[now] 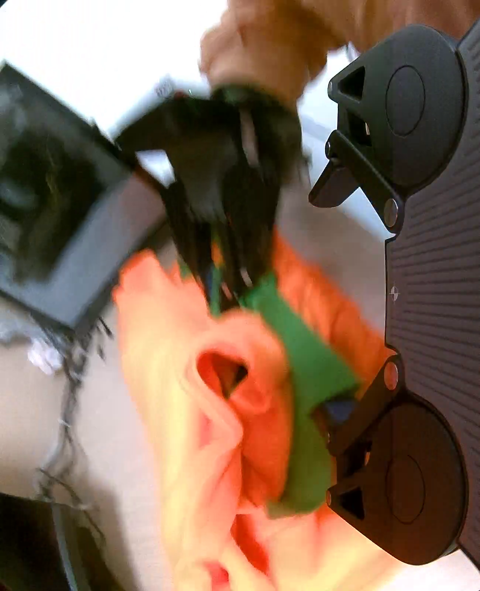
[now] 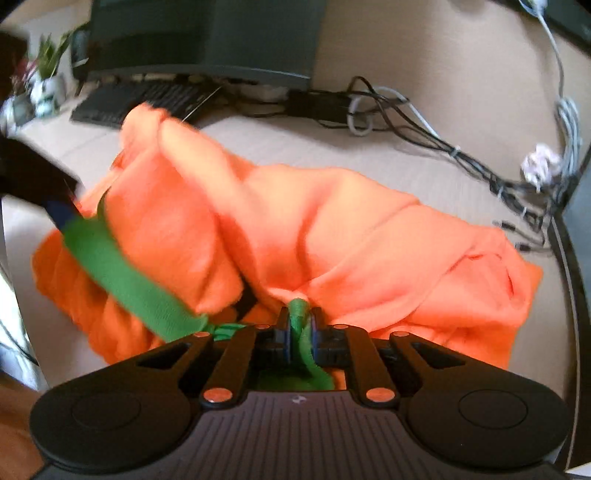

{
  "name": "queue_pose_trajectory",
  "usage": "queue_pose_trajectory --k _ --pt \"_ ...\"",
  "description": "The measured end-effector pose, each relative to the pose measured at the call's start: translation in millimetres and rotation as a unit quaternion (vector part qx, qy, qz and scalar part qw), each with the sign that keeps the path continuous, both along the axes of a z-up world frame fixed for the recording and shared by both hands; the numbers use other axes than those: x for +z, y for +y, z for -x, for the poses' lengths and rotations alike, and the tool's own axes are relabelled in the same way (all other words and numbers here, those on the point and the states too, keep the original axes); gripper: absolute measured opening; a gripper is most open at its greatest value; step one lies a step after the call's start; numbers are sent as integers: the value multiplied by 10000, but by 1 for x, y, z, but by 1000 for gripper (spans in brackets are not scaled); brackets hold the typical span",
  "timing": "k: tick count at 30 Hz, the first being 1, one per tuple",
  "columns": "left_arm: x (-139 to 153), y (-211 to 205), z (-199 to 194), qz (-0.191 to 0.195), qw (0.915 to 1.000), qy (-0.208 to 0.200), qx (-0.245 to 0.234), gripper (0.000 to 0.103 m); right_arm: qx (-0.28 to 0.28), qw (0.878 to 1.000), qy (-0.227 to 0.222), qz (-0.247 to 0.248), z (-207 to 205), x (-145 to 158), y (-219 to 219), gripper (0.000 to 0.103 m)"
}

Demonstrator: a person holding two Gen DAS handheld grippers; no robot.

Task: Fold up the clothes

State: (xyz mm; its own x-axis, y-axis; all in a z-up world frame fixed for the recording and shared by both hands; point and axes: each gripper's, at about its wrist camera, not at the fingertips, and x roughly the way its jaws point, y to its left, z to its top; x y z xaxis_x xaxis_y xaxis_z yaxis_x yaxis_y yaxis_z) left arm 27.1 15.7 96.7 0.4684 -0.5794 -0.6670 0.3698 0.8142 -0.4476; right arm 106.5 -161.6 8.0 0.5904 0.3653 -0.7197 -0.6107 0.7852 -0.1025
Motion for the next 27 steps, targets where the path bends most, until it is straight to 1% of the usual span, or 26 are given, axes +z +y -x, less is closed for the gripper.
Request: queue_pose_trajectory --k 2,3,5,7,8,9,10,11,12,14,17,20,21,23,24,25,26,27 --pt "26 8 14 345 9984 -452 -12 102 -54 10000 -17 -19 2 1 1 11" --pt "39 11 17 518 9962 -701 15 102 -93 9999 -5 -54 2 2 0 11" --pt "61 17 14 881 9884 -1229 131 102 -126 9999 -14 -103 3 4 -7 11" --pt "68 14 5 1064 9812 -1566 372 103 -120 9998 -25 -137 5 6 -14 12" --pt "63 17 -4 1069 9801 -1578 557 103 -65 9999 -17 -129 6 8 -18 14" --pt "52 16 -12 981 9827 -1419 670 103 -2 9999 -21 -114 9 11 -22 21" --pt "40 14 -21 866 9854 -1240 783 103 43 9999 -40 -107 12 14 -28 26" --pt "23 14 -28 558 9902 -921 890 103 27 9999 -85 -127 14 20 -36 36" --pt "7 14 -34 258 9927 -630 994 103 -45 9998 -130 -175 15 26 -45 44" --pt "-13 16 -31 -206 9912 -522 1200 103 -201 9992 -238 -268 17 39 -61 47" --pt "-42 18 -28 -882 9842 -365 1494 103 -432 9967 -551 -412 13 59 -71 47" --pt "-42 4 -30 -1093 9811 -409 1544 103 -310 9949 -744 -599 5 71 -59 47" --pt "-41 -2 -31 -1192 9798 -416 1549 103 -174 9948 -826 -565 4 71 -49 47" --pt "-37 -3 -20 -1358 9773 -420 1573 103 152 9942 -1000 -365 3 70 -28 48" --pt "-34 -4 -21 -1375 9767 -410 1599 103 290 9935 -1071 -260 1 70 -18 56" --pt "-31 -6 -20 -1325 9773 -413 1598 103 405 9928 -1108 -191 -3 69 -9 61" --pt "-28 -4 -17 -1188 9800 -438 1534 103 503 9924 -1107 -160 -8 69 -2 67" --pt "-24 -1 -10 -1046 9835 -469 1402 103 555 9926 -1064 -182 -16 68 5 67"
